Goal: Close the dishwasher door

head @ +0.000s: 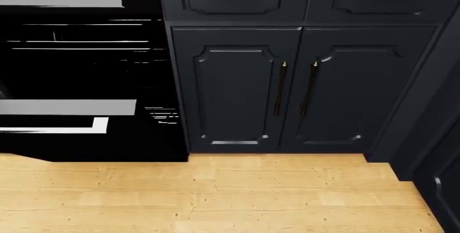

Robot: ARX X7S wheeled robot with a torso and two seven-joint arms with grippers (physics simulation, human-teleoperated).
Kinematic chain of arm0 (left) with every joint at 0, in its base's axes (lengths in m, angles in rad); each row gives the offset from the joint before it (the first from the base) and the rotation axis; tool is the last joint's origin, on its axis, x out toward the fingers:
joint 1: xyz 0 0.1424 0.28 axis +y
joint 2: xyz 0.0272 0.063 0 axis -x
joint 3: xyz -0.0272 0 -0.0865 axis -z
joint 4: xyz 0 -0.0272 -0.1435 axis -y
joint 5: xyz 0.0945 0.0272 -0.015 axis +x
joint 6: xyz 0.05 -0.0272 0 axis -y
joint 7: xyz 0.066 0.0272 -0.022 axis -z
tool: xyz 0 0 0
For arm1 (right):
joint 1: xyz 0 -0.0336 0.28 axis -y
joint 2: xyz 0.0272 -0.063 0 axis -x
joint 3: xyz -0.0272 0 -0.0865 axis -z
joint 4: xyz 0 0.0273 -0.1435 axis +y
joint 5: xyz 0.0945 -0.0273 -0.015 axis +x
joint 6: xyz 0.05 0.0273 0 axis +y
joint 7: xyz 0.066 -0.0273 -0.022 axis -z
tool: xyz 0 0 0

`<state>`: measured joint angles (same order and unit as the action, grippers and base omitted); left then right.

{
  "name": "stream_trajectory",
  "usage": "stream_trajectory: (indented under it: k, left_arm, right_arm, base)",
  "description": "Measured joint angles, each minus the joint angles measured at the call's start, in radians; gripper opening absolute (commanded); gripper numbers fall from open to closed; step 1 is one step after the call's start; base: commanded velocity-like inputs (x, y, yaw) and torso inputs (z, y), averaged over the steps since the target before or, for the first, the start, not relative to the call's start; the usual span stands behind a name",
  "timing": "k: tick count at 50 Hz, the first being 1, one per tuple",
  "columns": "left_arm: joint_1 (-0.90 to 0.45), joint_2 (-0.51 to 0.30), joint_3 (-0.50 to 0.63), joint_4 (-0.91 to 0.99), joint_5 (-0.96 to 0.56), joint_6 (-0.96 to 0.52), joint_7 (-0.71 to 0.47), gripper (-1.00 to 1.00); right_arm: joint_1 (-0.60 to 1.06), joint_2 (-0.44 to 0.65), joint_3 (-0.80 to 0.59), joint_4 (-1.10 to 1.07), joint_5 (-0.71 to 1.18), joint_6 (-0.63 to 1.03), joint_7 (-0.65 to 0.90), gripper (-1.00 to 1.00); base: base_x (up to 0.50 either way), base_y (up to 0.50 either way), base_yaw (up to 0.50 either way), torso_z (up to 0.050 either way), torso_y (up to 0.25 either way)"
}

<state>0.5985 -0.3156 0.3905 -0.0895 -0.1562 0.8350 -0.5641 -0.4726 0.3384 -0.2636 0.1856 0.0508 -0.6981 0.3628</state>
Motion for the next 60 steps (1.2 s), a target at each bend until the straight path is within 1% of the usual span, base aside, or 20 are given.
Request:
stream_trajectory:
  k: [60]
  left_arm:
    - [-0.003,-0.009,0.014,-0.005,0.0,0.011,-0.018,1.0]
  right_arm:
    - [0.004,0.013,-0.016,-0.002,0.01,0.001,0.014,1.0]
  base:
    - [0.0,0.19,0.0,0.0,0.0]
